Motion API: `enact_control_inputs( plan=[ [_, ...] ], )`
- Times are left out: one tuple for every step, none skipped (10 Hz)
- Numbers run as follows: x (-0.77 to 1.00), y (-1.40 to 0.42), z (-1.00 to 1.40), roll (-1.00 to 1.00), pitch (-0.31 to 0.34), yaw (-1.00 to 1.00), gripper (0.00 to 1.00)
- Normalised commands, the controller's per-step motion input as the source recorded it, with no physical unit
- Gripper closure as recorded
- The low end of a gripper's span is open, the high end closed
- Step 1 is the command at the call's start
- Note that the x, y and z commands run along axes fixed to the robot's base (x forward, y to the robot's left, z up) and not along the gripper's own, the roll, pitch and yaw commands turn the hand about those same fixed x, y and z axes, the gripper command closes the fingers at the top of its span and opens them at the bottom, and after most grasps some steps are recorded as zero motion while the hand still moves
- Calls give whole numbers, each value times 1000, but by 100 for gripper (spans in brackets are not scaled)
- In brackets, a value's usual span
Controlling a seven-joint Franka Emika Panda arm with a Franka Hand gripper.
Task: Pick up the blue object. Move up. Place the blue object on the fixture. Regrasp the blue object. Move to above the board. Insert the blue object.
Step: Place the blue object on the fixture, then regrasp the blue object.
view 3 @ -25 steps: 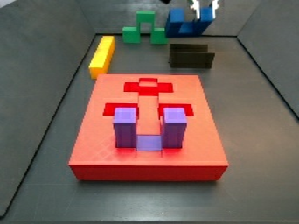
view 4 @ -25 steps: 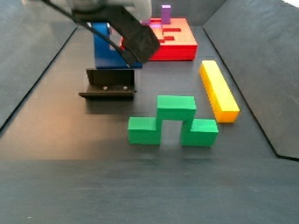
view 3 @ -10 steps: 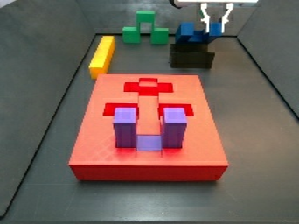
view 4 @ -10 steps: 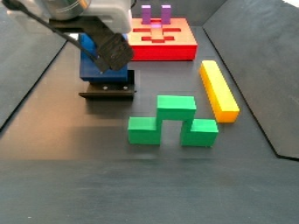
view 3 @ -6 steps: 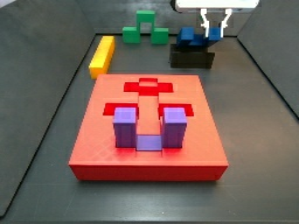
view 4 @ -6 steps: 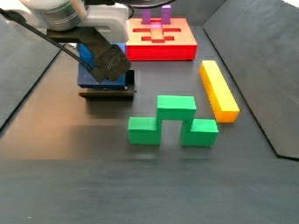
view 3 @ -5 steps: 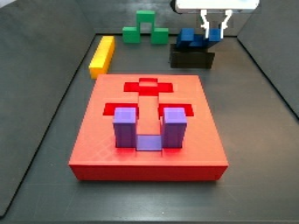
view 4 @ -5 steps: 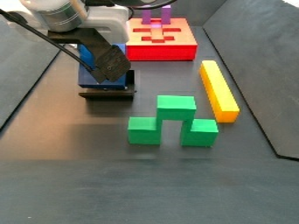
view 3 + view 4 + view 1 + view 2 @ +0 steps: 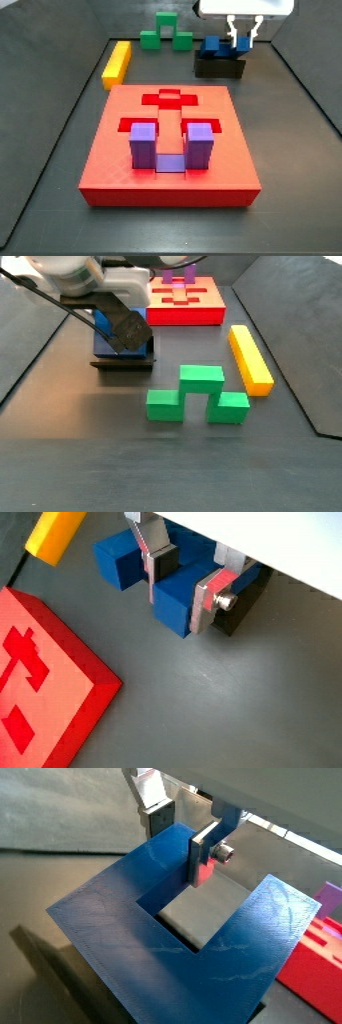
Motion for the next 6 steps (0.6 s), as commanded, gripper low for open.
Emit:
enact_control_inputs(
  plan=[
    [0, 0, 0, -9, 0, 0, 100],
    [-103, 0, -277, -334, 86, 9, 100],
    [-160, -137, -329, -97, 71, 0, 100],
    [0, 0, 0, 0, 0, 0, 0],
    [0, -106, 257, 466, -43, 0, 0],
    [0, -429, 594, 654, -283, 0, 0]
  ],
)
